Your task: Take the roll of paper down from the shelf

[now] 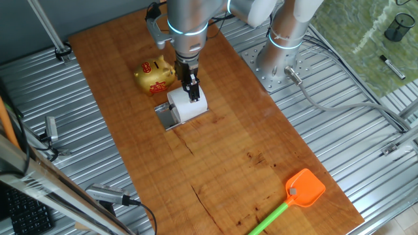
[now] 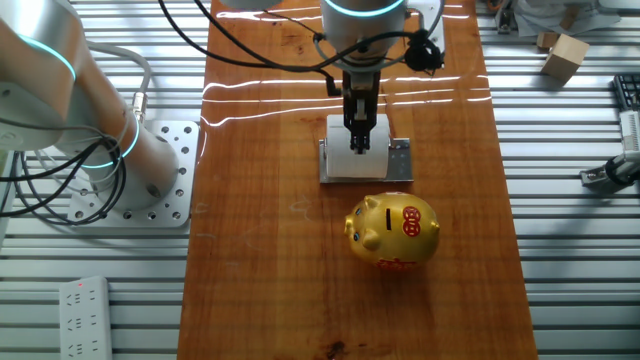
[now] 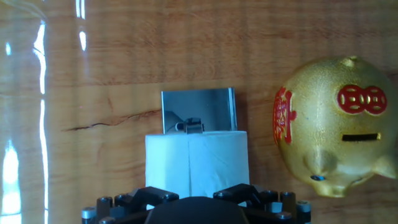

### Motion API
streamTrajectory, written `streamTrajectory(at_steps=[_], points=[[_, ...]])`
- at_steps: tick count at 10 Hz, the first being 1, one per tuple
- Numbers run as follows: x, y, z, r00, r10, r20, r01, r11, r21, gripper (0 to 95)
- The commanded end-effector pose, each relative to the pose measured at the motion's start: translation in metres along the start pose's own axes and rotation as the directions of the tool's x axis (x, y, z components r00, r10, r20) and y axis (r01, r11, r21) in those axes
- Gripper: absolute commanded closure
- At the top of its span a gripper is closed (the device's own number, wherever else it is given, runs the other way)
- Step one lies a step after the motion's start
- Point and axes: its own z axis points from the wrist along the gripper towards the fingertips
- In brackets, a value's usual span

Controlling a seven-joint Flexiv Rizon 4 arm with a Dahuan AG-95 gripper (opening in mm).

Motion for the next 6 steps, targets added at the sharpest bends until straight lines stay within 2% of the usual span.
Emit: streamTrajectory(at_steps=[1,6], points=[[0.0,-0.001,0.001,1.0,0.001,0.004,-0.001,1.0,0.001,0.0],[-0.002,-0.002,0.013,1.0,0.012,0.008,-0.012,1.0,0.0,0.0]])
